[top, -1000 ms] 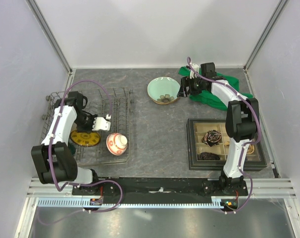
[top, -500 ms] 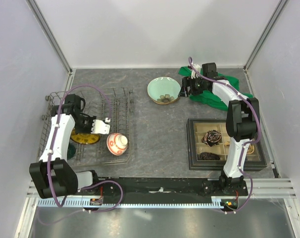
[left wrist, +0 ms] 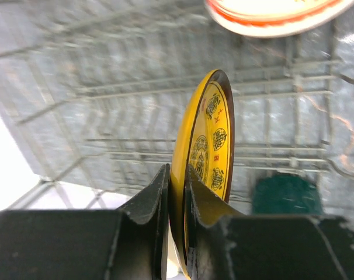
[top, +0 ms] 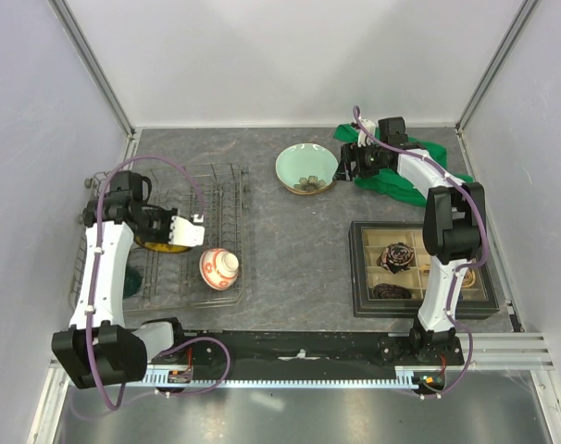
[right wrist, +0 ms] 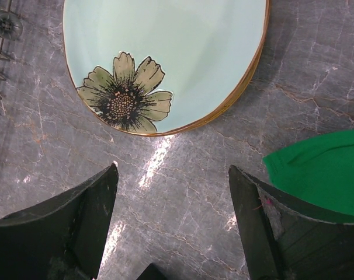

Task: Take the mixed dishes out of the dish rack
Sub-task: Pick up the plate from the dish rack, then place the plate at the center of the board.

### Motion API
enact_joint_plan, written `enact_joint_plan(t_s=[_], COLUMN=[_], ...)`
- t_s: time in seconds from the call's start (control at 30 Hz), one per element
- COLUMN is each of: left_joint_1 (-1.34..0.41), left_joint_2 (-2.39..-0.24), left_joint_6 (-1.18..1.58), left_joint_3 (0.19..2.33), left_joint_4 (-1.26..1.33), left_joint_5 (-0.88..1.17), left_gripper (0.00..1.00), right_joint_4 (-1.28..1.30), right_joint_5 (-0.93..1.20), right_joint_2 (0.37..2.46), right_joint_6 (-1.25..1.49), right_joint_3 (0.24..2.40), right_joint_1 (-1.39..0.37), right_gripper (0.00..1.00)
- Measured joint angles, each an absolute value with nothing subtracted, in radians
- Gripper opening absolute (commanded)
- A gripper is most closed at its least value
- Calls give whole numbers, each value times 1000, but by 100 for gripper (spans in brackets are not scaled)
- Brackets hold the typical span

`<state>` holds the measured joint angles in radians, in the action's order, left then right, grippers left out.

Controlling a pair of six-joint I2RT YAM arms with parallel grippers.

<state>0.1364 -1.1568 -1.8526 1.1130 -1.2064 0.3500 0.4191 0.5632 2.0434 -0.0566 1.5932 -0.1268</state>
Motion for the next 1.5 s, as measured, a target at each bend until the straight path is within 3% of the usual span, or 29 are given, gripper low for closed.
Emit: enact_joint_plan(t_s=[0.27,0.5,0.77,1.03,1.37,1.5], left_joint_1=[136,136,134,97,21,-10], left_joint_2=[-1177,-1200,-1200,-1200,-1202,-1202], left_joint_6=[-1724,-1513,-1121,-824,-669,-651], left_joint_3=[1310,1393,1393,1309,1236,1208], left_joint_4=[-1227,-1198,-993,-745,-589,-566], left_joint_5=[524,752,973,1052,1080,1088], left_gripper=[1,1,1,2,2,1], right_joint_4=[420,405,323,301,316,316], right_joint_5=[596,636,685,677,632,622], right_joint_2=[2030,1881,1687,1643,1649,1669], right_joint_6=[-51,-42,-33,-81,-145,-155], right_joint_3=[1590,1549,1542,1523,1519,1519], right_joint_1=[-127,-155,-366,-549,-690,-722], right_gripper=[84,84,82,82,80,72])
